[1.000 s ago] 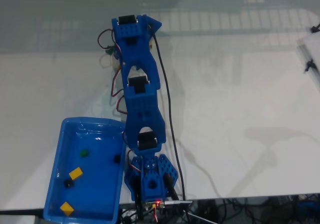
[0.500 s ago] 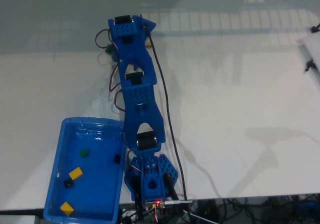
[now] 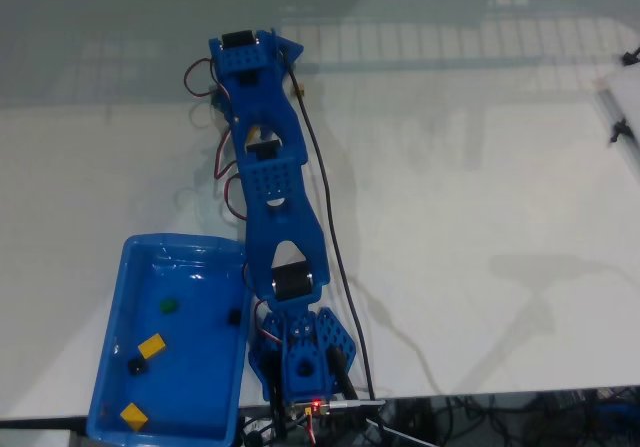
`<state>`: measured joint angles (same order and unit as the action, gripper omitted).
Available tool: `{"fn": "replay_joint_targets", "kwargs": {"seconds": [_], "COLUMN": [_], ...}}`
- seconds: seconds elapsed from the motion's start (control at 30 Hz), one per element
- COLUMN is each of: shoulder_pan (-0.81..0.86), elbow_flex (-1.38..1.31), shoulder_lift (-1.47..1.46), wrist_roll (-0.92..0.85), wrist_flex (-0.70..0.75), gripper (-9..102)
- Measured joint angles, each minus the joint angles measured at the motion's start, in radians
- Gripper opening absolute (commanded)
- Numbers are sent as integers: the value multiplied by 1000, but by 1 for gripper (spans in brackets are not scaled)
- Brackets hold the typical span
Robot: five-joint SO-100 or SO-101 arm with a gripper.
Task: Pick up all the lego then put into the bin
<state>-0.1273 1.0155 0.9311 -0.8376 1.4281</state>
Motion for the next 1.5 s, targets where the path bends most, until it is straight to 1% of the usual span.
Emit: {"fn": "replay_joint_targets", "kwargs": {"seconds": [0.1, 0.13, 0.47, 0.53, 0.6, 0.7, 0.83, 1.0, 1.07, 1.17, 1.27, 1.37, 1.5], "shoulder_pan": [-8, -11, -11, -9, -15, -69, -227, -548, -681, -871, -1008, -1106, -1167], "elbow_flex": [-12, -20, -26, 8, 58, 94, 155, 264, 353, 515, 683, 793, 825], "shoulder_lift": [-12, -20, -8, 67, 204, 442, 767, 1078, 1195, 1316, 1396, 1437, 1456], "wrist_roll": [0, 0, 41, 66, 86, 104, 109, 127, 121, 67, 17, 6, 6], "wrist_flex": [-2, -2, -17, -17, -8, 57, 196, 368, 387, 390, 391, 391, 391], "gripper": [1, 0, 0, 0, 0, 0, 0, 0, 0, 1, 1, 2, 5]}}
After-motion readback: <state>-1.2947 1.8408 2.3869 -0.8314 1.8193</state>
